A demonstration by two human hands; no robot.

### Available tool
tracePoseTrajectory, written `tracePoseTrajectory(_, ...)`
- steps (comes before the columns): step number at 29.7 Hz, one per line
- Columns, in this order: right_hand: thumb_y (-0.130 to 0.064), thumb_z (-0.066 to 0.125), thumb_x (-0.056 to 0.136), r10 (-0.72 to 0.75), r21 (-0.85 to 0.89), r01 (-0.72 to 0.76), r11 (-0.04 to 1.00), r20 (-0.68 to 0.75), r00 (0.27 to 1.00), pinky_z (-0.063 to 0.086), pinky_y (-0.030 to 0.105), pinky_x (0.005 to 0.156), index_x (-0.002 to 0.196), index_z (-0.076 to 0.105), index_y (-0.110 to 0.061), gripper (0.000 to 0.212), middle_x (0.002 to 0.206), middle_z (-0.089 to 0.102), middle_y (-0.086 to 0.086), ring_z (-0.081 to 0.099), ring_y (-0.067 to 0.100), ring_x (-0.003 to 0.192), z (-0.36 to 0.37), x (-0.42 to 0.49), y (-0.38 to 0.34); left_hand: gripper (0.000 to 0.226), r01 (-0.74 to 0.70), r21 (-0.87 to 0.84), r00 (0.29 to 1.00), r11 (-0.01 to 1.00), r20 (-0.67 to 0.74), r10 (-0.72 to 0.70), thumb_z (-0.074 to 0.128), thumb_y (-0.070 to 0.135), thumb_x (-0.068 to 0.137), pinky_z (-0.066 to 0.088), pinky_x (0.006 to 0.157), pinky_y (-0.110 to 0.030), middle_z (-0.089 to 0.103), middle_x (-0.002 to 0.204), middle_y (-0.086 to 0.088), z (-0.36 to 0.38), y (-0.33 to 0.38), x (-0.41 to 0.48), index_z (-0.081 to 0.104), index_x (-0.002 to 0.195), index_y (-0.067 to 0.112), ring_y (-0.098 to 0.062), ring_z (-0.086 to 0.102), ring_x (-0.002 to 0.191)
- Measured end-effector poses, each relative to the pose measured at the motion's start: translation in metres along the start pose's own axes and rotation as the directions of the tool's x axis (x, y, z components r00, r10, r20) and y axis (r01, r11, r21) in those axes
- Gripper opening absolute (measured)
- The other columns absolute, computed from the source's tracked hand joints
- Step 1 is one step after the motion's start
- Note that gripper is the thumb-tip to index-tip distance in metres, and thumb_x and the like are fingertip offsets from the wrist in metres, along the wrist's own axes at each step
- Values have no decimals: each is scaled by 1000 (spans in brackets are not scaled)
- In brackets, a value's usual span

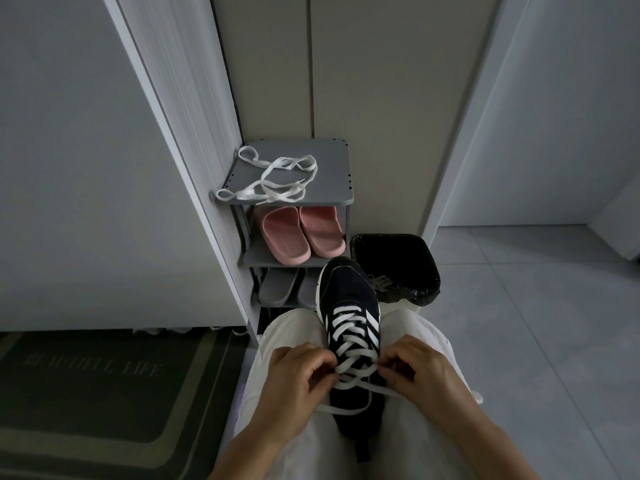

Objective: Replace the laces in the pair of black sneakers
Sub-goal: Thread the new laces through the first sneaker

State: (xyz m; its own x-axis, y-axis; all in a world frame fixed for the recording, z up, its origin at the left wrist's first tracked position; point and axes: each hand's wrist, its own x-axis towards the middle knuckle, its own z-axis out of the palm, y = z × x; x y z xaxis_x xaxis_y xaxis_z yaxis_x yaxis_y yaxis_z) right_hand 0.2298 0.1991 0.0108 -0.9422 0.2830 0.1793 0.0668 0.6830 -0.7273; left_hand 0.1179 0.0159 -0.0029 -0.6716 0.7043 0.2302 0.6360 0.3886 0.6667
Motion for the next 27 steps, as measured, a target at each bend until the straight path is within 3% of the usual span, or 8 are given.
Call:
tracePoseTrajectory(4,-28,63,77,-42,28,44,999,-81,996,39,4,60,82,56,-35,11,84,57,-14,54,1,66,1,-2,-6,13,29,-189,999,982,-22,-34,52,46,80,38,72,-18,59,81,19,-1,3,1,54,85,34,-6,55,72)
tracePoseTrajectory(6,-32,58,78,-82,56,89,994,-116,990,37,3,59,81,54,-36,6,85,56,-15,52,-1,65,1,-4,-12,9,-4,-188,999,982,-45,-4,52,43,82,39,74,-18,59,82,17,-4,7,0,54,85,35,-8,55,77)
tracePoseTrajectory(10,-43,56,75,-66,-28,63,998,-105,992,36,2,65,87,49,-38,15,89,51,-20,49,-5,77,2,-8,-7,10,22,-153,998,988,-60,-32,50,45,78,43,82,-27,58,95,20,-7,2,0,54,84,38,1,54,87)
tracePoseTrajectory(12,-45,56,74,-52,-86,44,995,-99,994,35,0,65,87,49,-36,17,83,50,-20,48,-8,78,4,-9,-1,24,49,-92,999,995,-9,-50,48,55,70,35,89,-20,52,106,31,-5,1,-3,54,89,41,11,45,97)
tracePoseTrajectory(15,-31,64,76,-54,-118,40,992,-119,991,34,-1,60,76,56,-28,9,76,46,-22,47,-10,67,9,-6,-1,28,17,-7,1000,1000,-13,-17,46,55,74,31,83,-18,56,81,32,0,2,-2,49,96,39,8,48,89)
tracePoseTrajectory(19,-29,66,75,-28,-100,10,995,-175,984,33,-1,56,74,59,-24,9,73,48,-22,47,-10,62,9,-7,-5,11,20,-89,996,996,-79,-27,50,43,83,45,71,-30,58,73,21,-4,7,9,53,88,34,0,54,73)
tracePoseTrajectory(24,-47,60,74,-30,-252,13,968,-62,998,41,8,65,74,60,-24,24,76,50,-15,52,0,71,6,-12,1,44,72,94,997,993,-19,-71,43,62,71,33,78,-17,52,86,19,-6,-3,-3,62,90,26,-2,45,87)
tracePoseTrajectory(27,-51,51,73,-26,-335,29,942,11,1000,45,15,60,65,56,-29,24,72,48,-13,52,3,63,3,-14,3,27,-37,281,999,959,23,31,48,56,71,29,66,-14,44,87,18,-7,-7,-15,59,72,32,-2,38,83)
